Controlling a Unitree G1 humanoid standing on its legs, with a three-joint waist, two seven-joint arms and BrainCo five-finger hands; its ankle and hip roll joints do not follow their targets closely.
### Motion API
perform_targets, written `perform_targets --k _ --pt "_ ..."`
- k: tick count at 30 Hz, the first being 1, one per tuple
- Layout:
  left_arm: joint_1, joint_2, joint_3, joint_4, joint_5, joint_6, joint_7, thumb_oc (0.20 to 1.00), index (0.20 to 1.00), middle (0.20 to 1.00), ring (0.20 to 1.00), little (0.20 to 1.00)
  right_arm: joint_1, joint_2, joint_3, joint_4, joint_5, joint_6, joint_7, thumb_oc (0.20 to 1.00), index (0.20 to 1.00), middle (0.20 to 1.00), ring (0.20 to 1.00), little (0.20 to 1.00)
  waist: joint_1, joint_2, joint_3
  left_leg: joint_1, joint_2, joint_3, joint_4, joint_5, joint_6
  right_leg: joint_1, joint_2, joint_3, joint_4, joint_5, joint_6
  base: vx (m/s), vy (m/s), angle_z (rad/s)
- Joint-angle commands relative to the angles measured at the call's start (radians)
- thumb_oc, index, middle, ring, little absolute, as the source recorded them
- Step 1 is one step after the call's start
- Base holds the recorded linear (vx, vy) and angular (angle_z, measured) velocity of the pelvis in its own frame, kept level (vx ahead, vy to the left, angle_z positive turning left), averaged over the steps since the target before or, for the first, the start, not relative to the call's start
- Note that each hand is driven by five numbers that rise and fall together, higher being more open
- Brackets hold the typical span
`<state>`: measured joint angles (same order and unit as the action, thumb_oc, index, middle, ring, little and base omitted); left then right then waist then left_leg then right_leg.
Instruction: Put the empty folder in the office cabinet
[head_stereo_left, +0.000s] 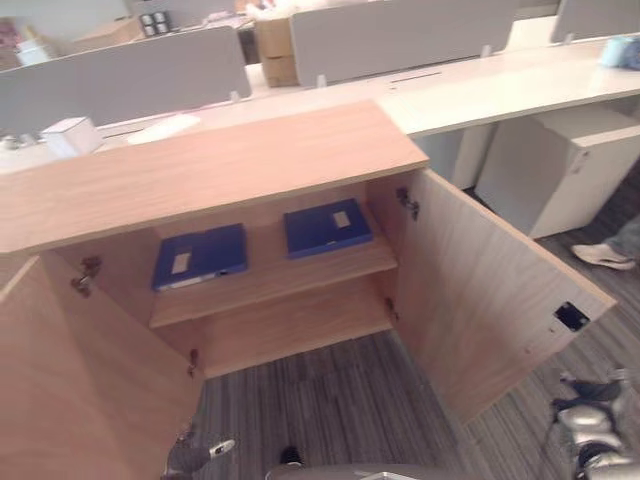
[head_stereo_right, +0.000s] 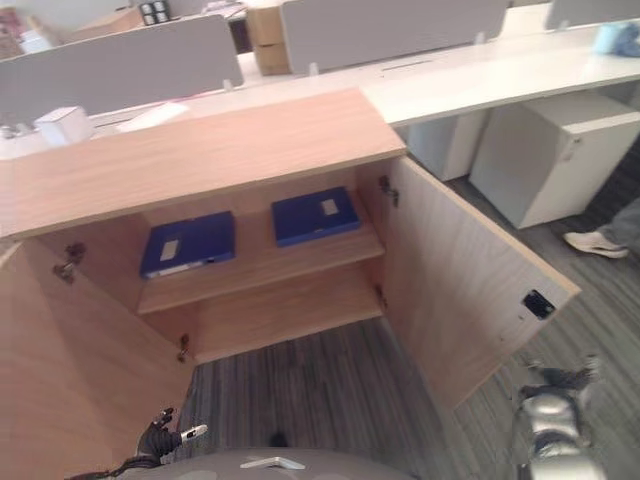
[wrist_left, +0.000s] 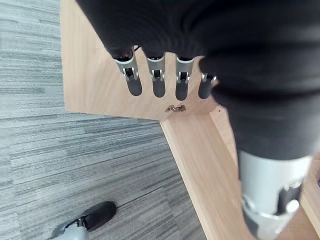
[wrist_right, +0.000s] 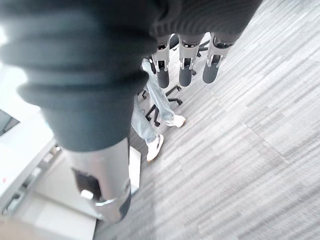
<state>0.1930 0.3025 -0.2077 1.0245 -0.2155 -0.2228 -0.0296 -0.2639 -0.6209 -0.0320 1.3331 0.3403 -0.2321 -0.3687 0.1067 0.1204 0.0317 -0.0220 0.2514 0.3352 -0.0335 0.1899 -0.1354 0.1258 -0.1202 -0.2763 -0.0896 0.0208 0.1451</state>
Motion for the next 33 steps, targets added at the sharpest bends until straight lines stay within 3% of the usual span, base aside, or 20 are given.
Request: perform_targets --k 1,7,9,22,27,28,33 --pt "-0.076 0.061 -0.03 0.013 -0.02 -0.007 -0.006 1.0 1.0 1.0 1.0 1.0 -0.052 -0.01 -0.018 -0.002 0.096 -0.016 0.031 1.0 1.0 1.0 1.0 1.0 0.013 -0.025 0.015 -0.078 0.0 -0.005 -0.035 0.074 -0.03 0.054 0.007 -0.004 0.002 -0.079 -0.009 -0.01 -0.033 0.16" --pt "-0.067 0.059 -0.031 0.018 -0.004 -0.002 -0.014 1.0 1.0 1.0 1.0 1.0 -0.077 -0.048 0.006 -0.021 0.104 -0.012 0.082 1.0 1.0 1.0 1.0 1.0 0.017 0.004 0.006 -0.075 0.0 -0.02 -0.043 0.092 -0.037 0.068 0.018 -0.022 0.002 -0.089 -0.016 0.0 -0.019 0.19" --pt "-0.07 0.065 -0.02 0.03 0.004 0.002 -0.016 1.0 1.0 1.0 1.0 1.0 -0.076 -0.045 0.049 -0.055 0.097 -0.014 0.139 1.0 1.0 1.0 1.0 1.0 0.021 0.012 0.003 -0.072 0.005 -0.025 -0.044 0.103 -0.042 0.075 0.024 -0.024 0.002 -0.095 -0.022 0.01 -0.019 0.02" --pt "-0.062 0.066 0.057 0.072 0.053 0.006 -0.041 1.0 1.0 1.0 1.0 1.0 0.103 0.012 0.309 -0.526 0.059 -0.061 0.422 1.0 1.0 1.0 1.0 1.0 0.008 0.006 0.009 -0.068 0.036 -0.029 -0.037 0.136 -0.062 0.095 0.046 -0.031 0.002 -0.107 -0.047 -0.01 -0.022 0.0" --pt "-0.061 0.066 0.057 0.072 0.053 0.006 -0.041 1.0 1.0 1.0 1.0 1.0 0.103 0.012 0.309 -0.526 0.059 -0.061 0.422 1.0 1.0 1.0 1.0 1.0 0.008 0.006 0.009 -0.068 0.036 -0.03 -0.037 0.137 -0.062 0.095 0.046 -0.031 0.002 -0.107 -0.047 -0.01 -0.013 0.02" --pt "-0.046 0.058 0.086 0.091 0.074 0.009 -0.047 1.0 1.0 1.0 1.0 1.0 0.169 0.045 0.396 -0.669 0.05 -0.063 0.498 1.0 1.0 1.0 1.0 1.0 0.017 0.005 0.011 -0.069 0.053 -0.037 -0.036 0.162 -0.074 0.105 0.063 -0.039 0.002 -0.114 -0.058 -0.03 -0.065 0.04" --pt "-0.027 0.043 0.097 0.086 0.076 0.009 -0.05 1.0 1.0 1.0 1.0 1.0 0.17 0.061 0.489 -0.776 0.052 -0.06 0.553 1.0 1.0 1.0 1.0 1.0 0.032 0.006 0.017 -0.079 0.064 -0.052 -0.036 0.184 -0.084 0.105 0.073 -0.05 0.002 -0.118 -0.062 -0.04 -0.04 0.06"
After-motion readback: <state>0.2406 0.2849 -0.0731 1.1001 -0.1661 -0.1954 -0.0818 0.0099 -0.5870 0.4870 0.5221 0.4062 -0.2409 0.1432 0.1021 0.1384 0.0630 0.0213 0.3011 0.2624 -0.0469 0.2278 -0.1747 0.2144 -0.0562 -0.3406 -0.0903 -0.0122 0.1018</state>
